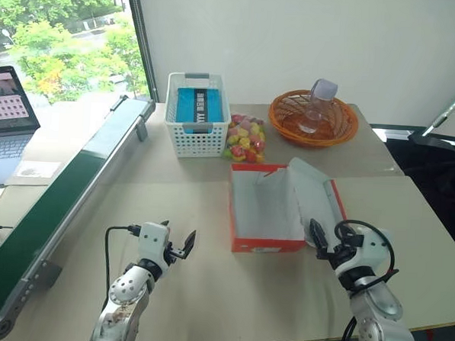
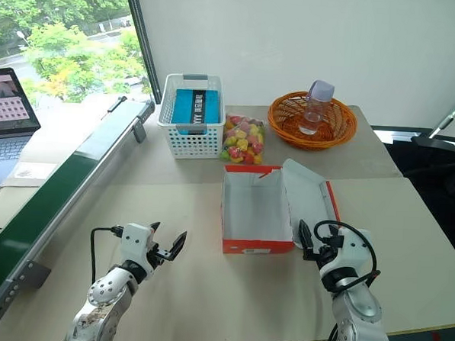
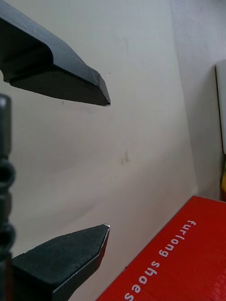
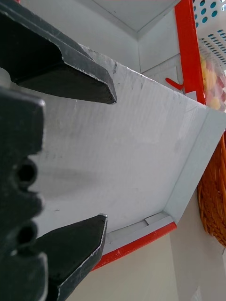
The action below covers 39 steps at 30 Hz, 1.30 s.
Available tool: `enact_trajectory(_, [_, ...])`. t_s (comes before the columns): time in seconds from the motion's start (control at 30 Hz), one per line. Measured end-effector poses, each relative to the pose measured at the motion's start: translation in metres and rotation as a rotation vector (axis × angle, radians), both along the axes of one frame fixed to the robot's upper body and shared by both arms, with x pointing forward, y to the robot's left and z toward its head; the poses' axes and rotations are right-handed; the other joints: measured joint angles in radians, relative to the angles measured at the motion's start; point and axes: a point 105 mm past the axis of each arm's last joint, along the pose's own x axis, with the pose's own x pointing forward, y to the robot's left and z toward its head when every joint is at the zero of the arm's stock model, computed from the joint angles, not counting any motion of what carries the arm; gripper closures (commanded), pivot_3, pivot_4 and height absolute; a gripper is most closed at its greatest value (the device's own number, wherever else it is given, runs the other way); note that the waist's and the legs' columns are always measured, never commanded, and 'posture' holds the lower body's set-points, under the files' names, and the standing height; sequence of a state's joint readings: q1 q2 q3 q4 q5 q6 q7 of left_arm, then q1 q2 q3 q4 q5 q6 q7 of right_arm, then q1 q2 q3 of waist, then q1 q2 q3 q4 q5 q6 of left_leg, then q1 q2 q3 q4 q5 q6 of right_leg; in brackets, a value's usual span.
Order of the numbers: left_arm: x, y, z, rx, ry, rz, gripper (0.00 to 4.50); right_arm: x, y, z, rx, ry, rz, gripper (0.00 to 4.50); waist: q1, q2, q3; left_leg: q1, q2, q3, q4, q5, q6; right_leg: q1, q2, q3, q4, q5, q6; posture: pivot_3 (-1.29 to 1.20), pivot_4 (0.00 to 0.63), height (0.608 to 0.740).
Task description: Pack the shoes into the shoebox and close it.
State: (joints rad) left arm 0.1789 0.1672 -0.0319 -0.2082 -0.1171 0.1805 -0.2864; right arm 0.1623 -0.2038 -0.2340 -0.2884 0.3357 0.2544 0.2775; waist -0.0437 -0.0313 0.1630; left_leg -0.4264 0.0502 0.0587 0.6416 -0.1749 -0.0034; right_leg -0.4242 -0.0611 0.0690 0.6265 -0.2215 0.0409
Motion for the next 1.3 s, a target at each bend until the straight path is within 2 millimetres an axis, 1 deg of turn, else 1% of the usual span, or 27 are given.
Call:
enact_trajectory(0.1, [0.001,0.001,0.001,-0.002,-0.004,0.002,0.22,0.000,-0.001,0.000,0.002,0.000,-0.002,0.07,0.000,0.000,0.000,0.000,0.000,0.000,0.000,0.000,0.000,0.000,0.000,0.000,0.000,0.000,0.000,0.00,0.150,0.740])
enact_trajectory(0.2, [0.006,0.006,0.008,0.006,-0.029,0.014,0.22,0.002,-0.002,0.002,0.003,-0.006,-0.012,0.07,0.000,0.000,0.000,0.000,0.000,0.000,0.000,0.000,0.000,0.000,0.000,0.000,0.000,0.000,0.000,0.00,0.150,0.740])
enact_trajectory(0.3, [0.010,0.009,0.013,0.038,-0.047,-0.007,0.22,0.004,-0.003,0.006,-0.007,-0.017,-0.004,0.07,0.000,0.000,0.000,0.000,0.000,0.000,0.000,0.000,0.000,0.000,0.000,0.000,0.000,0.000,0.000,0.00,0.150,0.740])
enact_trajectory(0.37, [0.016,0.015,0.022,0.078,-0.069,-0.027,0.22,0.005,-0.008,0.014,-0.034,-0.023,0.016,0.07,0.001,0.000,0.000,-0.003,0.000,0.000,0.000,0.000,0.000,-0.002,0.000,0.000,0.000,0.000,0.000,0.00,0.150,0.740])
enact_trajectory(0.43, [0.032,0.027,0.043,0.105,-0.125,-0.005,0.22,0.013,-0.021,0.037,-0.071,-0.072,0.013,0.07,0.003,0.000,0.001,-0.004,-0.001,0.000,0.000,0.000,0.000,-0.003,0.000,0.000,0.000,0.001,0.001,0.00,0.150,0.740])
enact_trajectory(0.47, [0.044,0.033,0.061,0.122,-0.172,0.004,0.22,0.021,-0.027,0.056,-0.093,-0.119,0.014,0.07,0.003,0.000,0.002,-0.005,-0.001,0.000,0.001,0.000,0.000,-0.003,0.000,0.000,0.000,0.002,0.001,0.00,0.150,0.740])
enact_trajectory(0.5, [0.055,0.038,0.080,0.139,-0.224,0.010,0.22,0.028,-0.030,0.075,-0.119,-0.167,0.021,0.07,0.003,-0.001,0.003,-0.005,-0.001,0.000,0.001,0.000,0.000,-0.004,0.000,0.000,0.000,0.003,0.001,0.00,0.150,0.740])
enact_trajectory(0.53, [0.070,0.046,0.112,0.169,-0.311,0.023,0.22,0.037,-0.031,0.107,-0.167,-0.256,0.041,0.07,0.002,-0.001,0.003,-0.005,-0.002,0.000,0.001,0.001,0.000,-0.003,0.001,0.000,0.000,0.004,0.001,0.00,0.150,0.740])
enact_trajectory(0.57, [0.076,0.049,0.132,0.188,-0.366,0.028,0.22,0.040,-0.029,0.125,-0.193,-0.308,0.060,0.07,0.001,-0.001,0.003,-0.003,-0.002,-0.001,0.001,0.001,0.001,-0.001,0.002,0.000,0.000,0.004,0.001,0.00,0.150,0.740])
enact_trajectory(0.6, [0.081,0.052,0.155,0.209,-0.428,0.032,0.22,0.043,-0.024,0.144,-0.214,-0.362,0.095,0.07,0.001,-0.002,0.002,0.001,-0.001,-0.002,0.000,0.001,0.002,0.002,0.003,0.000,-0.001,0.002,0.001,0.00,0.150,0.740])
enact_trajectory(0.63, [0.083,0.053,0.165,0.218,-0.455,0.030,0.22,0.044,-0.019,0.151,-0.221,-0.382,0.120,0.07,0.001,-0.002,0.000,0.002,-0.001,-0.002,0.000,0.003,0.006,0.004,0.003,0.000,0.000,0.000,0.002,0.00,0.150,0.740])
enact_trajectory(0.7, [0.092,0.057,0.170,0.227,-0.447,0.029,0.22,0.051,-0.004,0.154,-0.223,-0.374,0.194,0.07,0.001,-0.002,0.000,-0.001,-0.002,-0.001,-0.001,0.002,0.008,0.001,0.003,0.000,0.000,0.001,0.007,0.00,0.150,0.740])
enact_trajectory(0.8, [0.102,0.060,0.177,0.235,-0.433,0.028,0.22,0.062,0.020,0.158,-0.230,-0.363,0.297,0.07,0.001,-0.002,0.001,-0.007,-0.002,-0.003,-0.001,0.001,0.009,-0.004,0.003,0.000,0.000,0.003,0.002,0.00,0.150,0.740])
enact_trajectory(0.87, [0.105,0.058,0.193,0.240,-0.457,0.026,0.22,0.068,0.036,0.168,-0.256,-0.381,0.371,0.07,0.004,-0.002,0.001,-0.010,-0.003,-0.003,-0.001,0.001,0.009,-0.005,0.002,0.000,0.000,0.004,0.003,0.00,0.150,0.740])
enact_trajectory(0.9, [0.105,0.058,0.202,0.247,-0.469,0.024,0.22,0.070,0.051,0.176,-0.273,-0.400,0.435,0.07,0.005,-0.002,0.001,-0.011,-0.003,-0.003,-0.001,0.001,0.009,-0.005,0.002,0.000,-0.001,0.004,0.003,0.00,0.150,0.740])
enact_trajectory(0.93, [0.105,0.057,0.204,0.248,-0.470,0.021,0.22,0.070,0.056,0.178,-0.279,-0.408,0.459,0.07,0.006,-0.002,0.001,-0.011,-0.003,-0.003,-0.001,0.001,0.009,-0.005,0.002,0.000,-0.001,0.004,0.003,0.00,0.150,0.740])
enact_trajectory(0.97, [0.104,0.057,0.206,0.252,-0.463,0.017,0.22,0.070,0.065,0.180,-0.289,-0.414,0.506,0.07,0.006,-0.002,0.001,-0.011,-0.003,-0.003,-0.001,0.000,0.009,-0.005,0.002,0.000,-0.001,0.004,0.003,0.00,0.150,0.740])
enact_trajectory(1.0, [0.104,0.057,0.204,0.251,-0.449,0.016,0.22,0.070,0.070,0.180,-0.293,-0.409,0.531,0.07,0.007,-0.003,0.001,-0.011,-0.003,-0.003,-0.001,0.000,0.009,-0.005,0.002,0.000,-0.001,0.004,0.003,0.00,0.150,0.740])
enact_trajectory(1.17, [0.097,0.058,0.192,0.134,-0.296,-0.023,0.22,0.071,0.105,0.163,-0.293,-0.334,0.740,0.07,0.005,-0.004,0.002,-0.010,-0.003,-0.003,0.002,0.001,0.009,-0.005,0.002,-0.001,0.001,0.004,0.004,0.00,0.150,0.740])
enact_trajectory(1.23, [0.094,0.066,0.189,0.127,-0.272,-0.003,0.22,0.072,0.112,0.160,-0.283,-0.320,0.780,0.07,0.004,-0.004,0.002,-0.010,-0.003,-0.003,0.002,0.001,0.009,-0.005,0.002,-0.001,0.001,0.004,0.004,0.00,0.150,0.740])
enact_trajectory(1.3, [0.091,0.078,0.186,0.139,-0.245,0.036,0.22,0.072,0.117,0.157,-0.272,-0.311,0.810,0.07,0.004,-0.004,0.002,-0.010,-0.003,-0.003,0.002,0.000,0.009,-0.005,0.002,-0.001,0.001,0.004,0.003,0.00,0.150,0.740])
